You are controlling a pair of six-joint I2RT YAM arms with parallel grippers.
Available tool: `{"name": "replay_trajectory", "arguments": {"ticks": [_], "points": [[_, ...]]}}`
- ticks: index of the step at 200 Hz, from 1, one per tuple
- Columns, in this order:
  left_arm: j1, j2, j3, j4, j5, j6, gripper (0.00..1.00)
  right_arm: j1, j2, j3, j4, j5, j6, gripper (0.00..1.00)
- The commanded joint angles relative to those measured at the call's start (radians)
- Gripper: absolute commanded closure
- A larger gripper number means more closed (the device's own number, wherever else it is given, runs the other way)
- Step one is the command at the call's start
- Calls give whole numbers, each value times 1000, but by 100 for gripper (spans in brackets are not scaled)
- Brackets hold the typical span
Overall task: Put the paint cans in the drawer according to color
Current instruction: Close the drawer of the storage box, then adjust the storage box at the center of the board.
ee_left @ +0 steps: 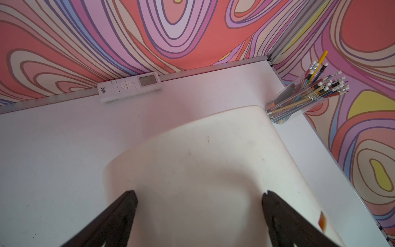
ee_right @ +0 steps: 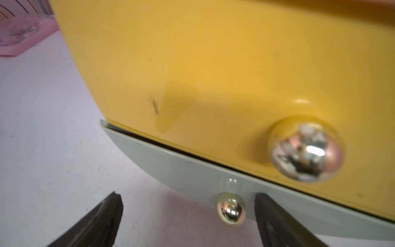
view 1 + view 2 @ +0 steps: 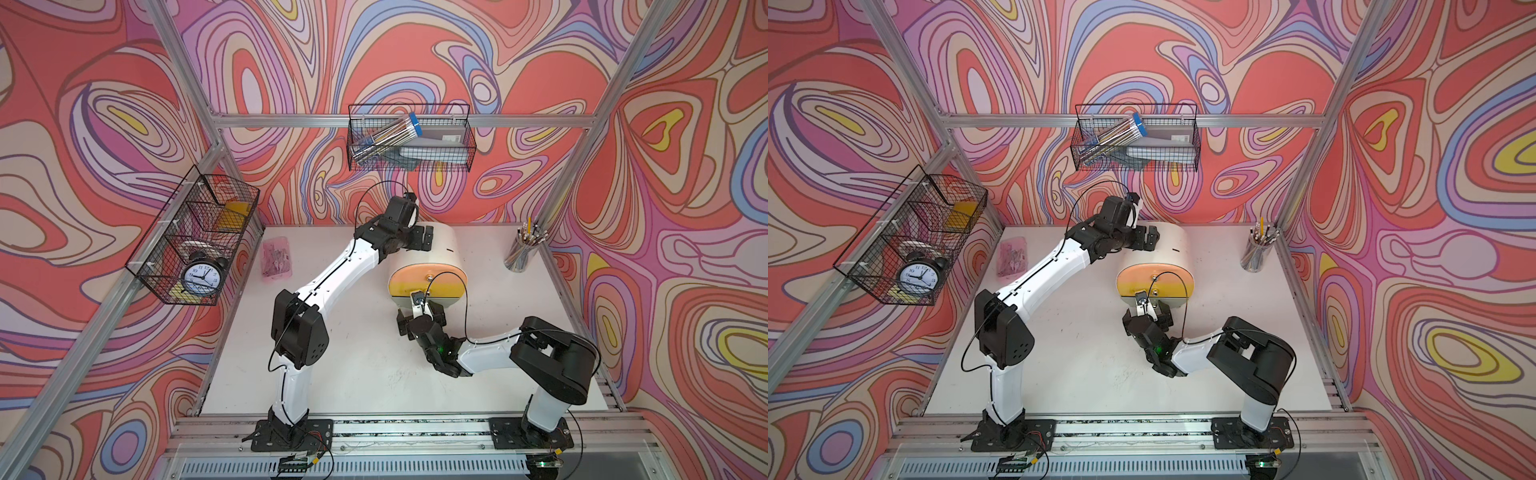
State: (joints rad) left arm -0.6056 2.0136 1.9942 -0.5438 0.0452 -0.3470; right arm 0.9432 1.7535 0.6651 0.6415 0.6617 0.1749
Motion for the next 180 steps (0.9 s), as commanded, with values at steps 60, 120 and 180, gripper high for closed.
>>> {"name": "replay_trajectory", "arguments": {"ticks": [60,120,180], "points": [[-9,73,-63,-203,59,24,2,-114,101,53,122,-196,-79,2],[6,49,59,-274,26,51,1,-88,-317,-17,-326,-291,133,2],[96,-237,-128,-176,-7,49,1,-97,-822,-16,-785,29,121,2]]}}
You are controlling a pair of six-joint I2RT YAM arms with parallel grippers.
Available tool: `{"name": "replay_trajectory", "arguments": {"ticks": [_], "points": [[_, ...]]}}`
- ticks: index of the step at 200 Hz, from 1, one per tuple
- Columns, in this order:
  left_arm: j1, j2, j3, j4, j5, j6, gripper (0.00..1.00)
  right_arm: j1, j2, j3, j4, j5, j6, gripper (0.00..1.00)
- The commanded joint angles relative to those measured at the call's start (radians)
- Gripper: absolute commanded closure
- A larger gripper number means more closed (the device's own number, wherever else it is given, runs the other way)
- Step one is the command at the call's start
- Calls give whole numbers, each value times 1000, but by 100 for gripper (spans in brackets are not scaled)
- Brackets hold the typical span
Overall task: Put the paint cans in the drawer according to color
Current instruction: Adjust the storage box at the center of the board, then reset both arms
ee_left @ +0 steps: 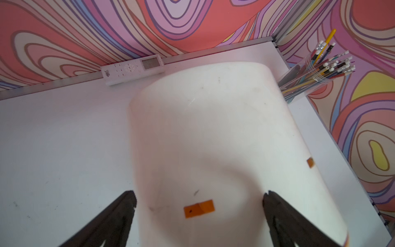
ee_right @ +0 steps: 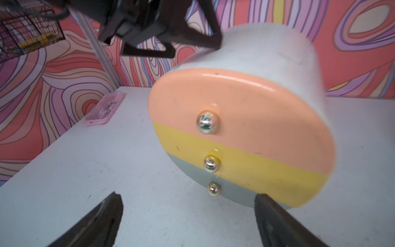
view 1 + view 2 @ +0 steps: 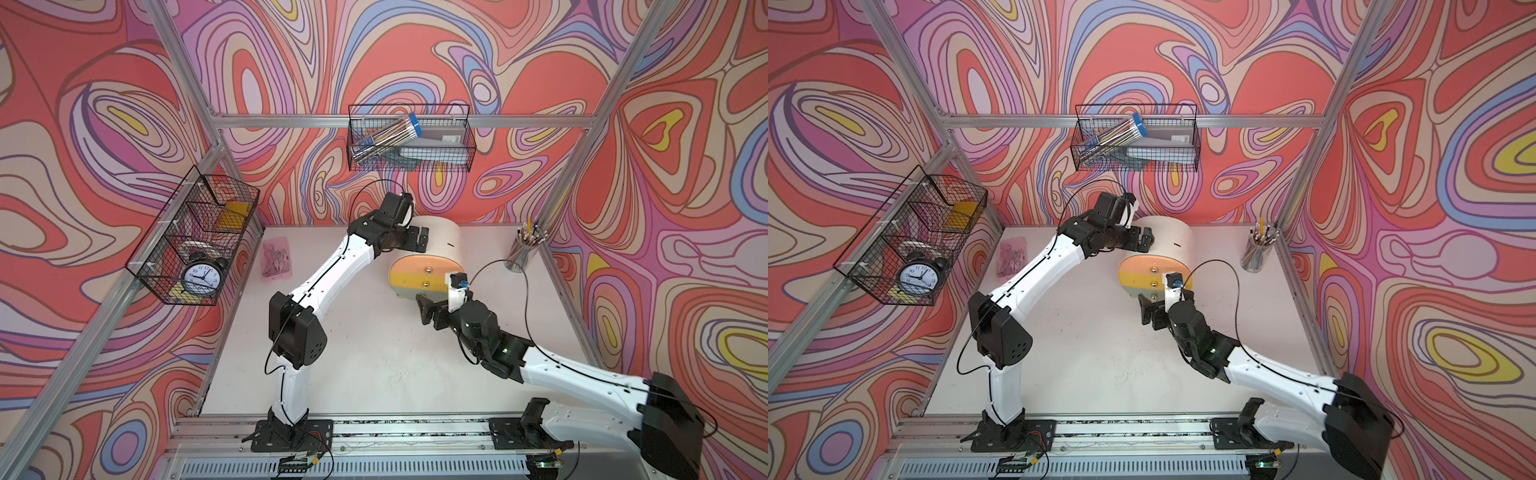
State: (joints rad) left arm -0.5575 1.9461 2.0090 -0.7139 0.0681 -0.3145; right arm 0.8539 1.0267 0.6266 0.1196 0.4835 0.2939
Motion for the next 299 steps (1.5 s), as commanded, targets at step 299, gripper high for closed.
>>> {"name": "replay_trajectory", "arguments": {"ticks": [299], "points": [[89,-1129,-1410,719,-194,-144,1,-564,244,-282,590,90,-267,2]]}}
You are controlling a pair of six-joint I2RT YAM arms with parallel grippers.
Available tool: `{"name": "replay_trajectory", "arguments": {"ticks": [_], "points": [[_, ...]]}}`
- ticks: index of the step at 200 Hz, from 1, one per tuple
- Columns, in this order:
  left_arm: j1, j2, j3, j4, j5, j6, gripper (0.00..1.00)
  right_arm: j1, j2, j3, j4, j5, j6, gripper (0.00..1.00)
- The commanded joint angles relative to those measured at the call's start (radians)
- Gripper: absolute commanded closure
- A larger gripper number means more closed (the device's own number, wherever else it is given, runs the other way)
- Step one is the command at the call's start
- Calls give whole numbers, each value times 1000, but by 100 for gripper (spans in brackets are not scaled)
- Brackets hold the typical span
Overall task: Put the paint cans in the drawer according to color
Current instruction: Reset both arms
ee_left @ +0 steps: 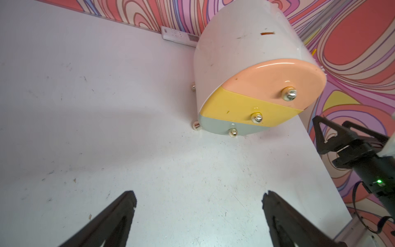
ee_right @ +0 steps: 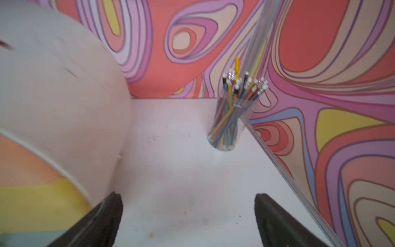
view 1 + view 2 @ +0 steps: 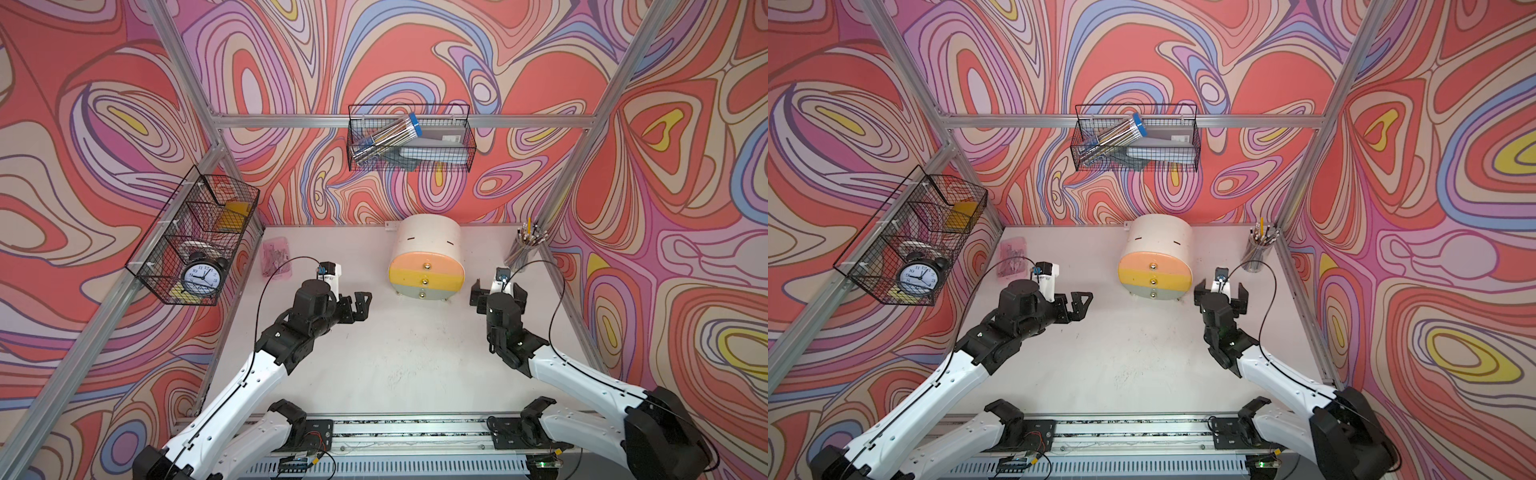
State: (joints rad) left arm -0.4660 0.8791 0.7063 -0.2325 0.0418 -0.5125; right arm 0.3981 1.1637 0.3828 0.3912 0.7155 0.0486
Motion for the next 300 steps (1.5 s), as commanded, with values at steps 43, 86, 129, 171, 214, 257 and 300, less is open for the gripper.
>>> {"name": "replay_trajectory", "arguments": {"ticks": [43,86,129,171,214,257,300], "points": [[-1,-181,-312,445,-368,148,1,-247,403,-60,735,-372,-80,2],[1,-126,-430,769,-575,298,1,-483,542,-52,829,-907,1,2],[66,486,-476,1603,-889,826,1,-455,515,56,589,-720,30,2],[102,607,-465,1445,-676,810,1,-447,525,83,554,-790,-9,2],[386,617,-424,1248,-332,472,1,-444,528,83,560,-785,-13,2],[446,671,-360,1215,-234,453,1,-438,528,86,556,-780,-16,2],[435,664,-343,1146,-236,463,1,-438,531,92,545,-779,-16,2]]}}
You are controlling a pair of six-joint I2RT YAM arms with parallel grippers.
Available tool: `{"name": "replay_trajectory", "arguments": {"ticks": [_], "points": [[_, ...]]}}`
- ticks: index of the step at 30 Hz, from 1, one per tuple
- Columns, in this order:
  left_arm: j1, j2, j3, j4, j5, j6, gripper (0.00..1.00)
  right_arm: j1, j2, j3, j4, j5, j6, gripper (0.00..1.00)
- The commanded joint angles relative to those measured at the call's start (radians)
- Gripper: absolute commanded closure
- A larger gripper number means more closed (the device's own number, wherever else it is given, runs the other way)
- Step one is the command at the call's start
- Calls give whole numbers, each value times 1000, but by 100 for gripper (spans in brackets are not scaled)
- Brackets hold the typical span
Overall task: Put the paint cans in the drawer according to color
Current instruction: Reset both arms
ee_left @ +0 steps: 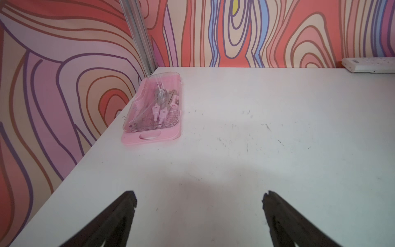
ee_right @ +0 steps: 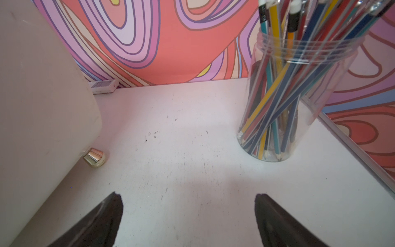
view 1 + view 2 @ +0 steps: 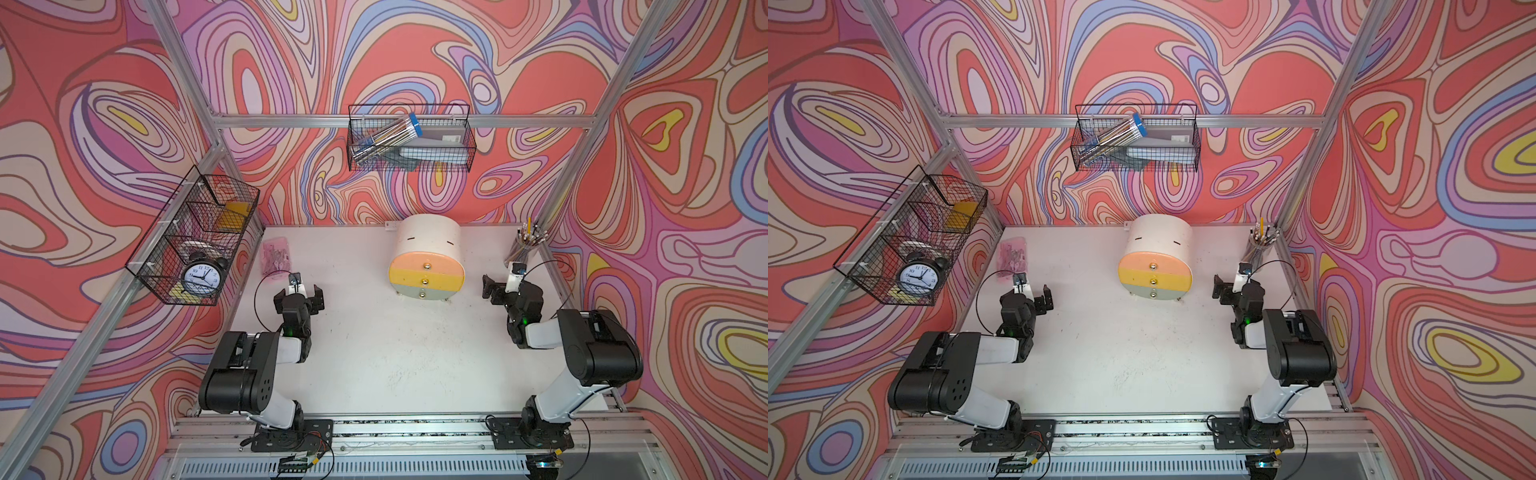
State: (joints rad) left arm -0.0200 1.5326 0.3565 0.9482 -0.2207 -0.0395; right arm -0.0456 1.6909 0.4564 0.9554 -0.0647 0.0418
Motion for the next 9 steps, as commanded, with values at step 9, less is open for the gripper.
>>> {"name": "replay_trajectory", "arguments": {"ticks": [9], "points": [[-43,8,11,-39,5,24,1,27,-3,-7,25,16,-32,2]]}}
